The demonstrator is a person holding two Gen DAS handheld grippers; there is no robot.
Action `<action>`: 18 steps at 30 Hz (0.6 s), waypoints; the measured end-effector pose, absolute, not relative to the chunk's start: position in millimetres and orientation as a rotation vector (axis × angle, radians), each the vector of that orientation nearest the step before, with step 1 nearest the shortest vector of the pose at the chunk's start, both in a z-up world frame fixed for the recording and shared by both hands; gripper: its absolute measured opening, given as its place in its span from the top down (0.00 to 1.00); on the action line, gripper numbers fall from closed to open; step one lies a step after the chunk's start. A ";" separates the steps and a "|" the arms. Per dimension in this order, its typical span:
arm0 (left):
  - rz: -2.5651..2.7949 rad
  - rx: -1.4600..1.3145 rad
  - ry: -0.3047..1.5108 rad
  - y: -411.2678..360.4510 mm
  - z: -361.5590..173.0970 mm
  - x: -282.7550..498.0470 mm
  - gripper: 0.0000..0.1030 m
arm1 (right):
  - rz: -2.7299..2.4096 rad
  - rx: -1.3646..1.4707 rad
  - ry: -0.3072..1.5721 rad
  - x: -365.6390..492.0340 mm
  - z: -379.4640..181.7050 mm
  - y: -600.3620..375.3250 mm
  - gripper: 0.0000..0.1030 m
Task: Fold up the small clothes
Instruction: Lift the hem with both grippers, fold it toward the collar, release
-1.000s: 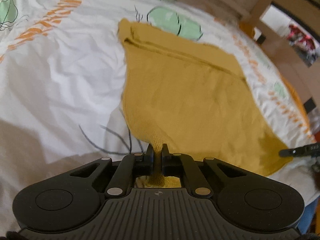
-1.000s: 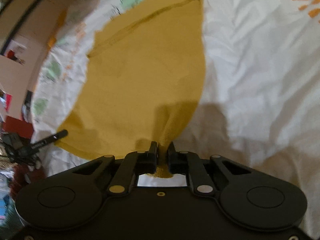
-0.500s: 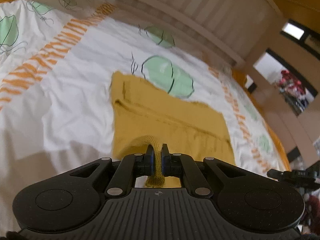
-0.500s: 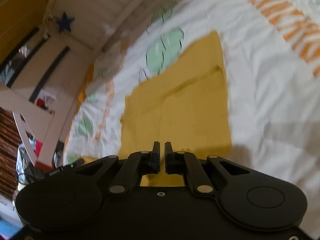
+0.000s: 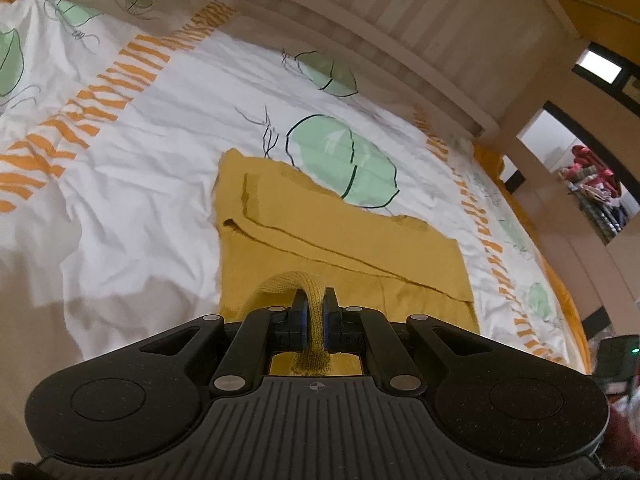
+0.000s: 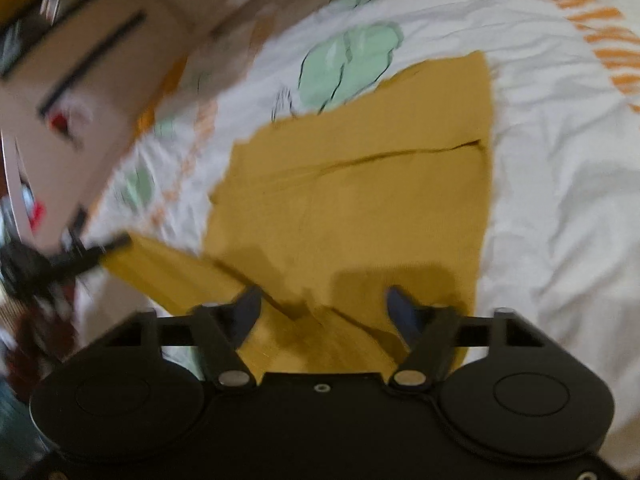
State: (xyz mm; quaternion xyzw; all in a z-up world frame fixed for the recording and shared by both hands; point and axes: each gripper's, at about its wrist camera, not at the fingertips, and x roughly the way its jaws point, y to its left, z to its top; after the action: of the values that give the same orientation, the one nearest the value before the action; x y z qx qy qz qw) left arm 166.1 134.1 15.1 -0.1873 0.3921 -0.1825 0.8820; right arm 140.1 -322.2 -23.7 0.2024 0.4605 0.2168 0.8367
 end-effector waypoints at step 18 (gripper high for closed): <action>-0.366 -0.428 0.837 145.7 5.0 173.1 0.94 | 0.667 0.182 1.003 140.1 -37.4 -285.9 0.91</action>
State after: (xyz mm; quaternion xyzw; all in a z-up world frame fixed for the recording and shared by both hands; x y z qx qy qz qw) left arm 173.1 145.7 5.0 -0.2049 0.4008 -0.1752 0.8756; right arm 140.1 -285.9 -37.4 0.0856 0.4712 0.3132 0.8201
